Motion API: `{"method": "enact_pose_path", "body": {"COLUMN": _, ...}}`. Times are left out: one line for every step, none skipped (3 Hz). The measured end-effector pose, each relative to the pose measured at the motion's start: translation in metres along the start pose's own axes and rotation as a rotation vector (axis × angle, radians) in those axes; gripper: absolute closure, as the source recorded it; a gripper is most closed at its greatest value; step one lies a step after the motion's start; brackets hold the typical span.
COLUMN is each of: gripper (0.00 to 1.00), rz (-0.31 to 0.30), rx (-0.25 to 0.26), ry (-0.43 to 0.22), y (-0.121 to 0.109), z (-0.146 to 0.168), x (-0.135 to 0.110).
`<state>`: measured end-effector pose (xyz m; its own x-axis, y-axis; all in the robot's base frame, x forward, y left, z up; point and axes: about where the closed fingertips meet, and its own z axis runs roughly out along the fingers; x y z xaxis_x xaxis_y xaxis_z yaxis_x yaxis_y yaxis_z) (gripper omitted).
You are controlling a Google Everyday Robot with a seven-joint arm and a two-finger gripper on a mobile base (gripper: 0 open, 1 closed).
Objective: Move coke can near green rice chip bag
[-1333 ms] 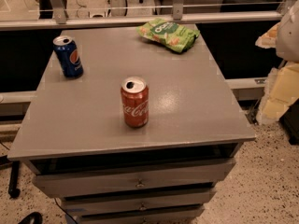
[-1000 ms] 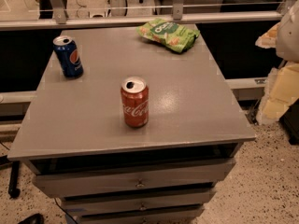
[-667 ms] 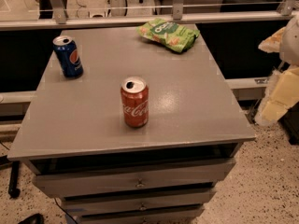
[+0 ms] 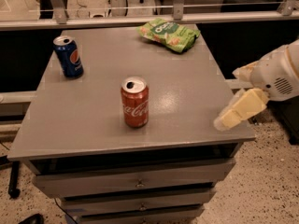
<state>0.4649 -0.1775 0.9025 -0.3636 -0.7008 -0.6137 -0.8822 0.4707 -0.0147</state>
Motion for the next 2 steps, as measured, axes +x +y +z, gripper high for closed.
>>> {"method": "enact_pose_path", "body": {"gripper": 0.00, "rz": 0.031, "rx": -0.053, "ry": -0.186, "y": 0.010, "z": 0.041, "x": -0.030}}
{"method": "enact_pose_path", "body": {"gripper": 0.00, "rz": 0.023, "rx": -0.101, "ry": -0.382, "y": 0.032, "z": 0.079, "x": -0.074}}
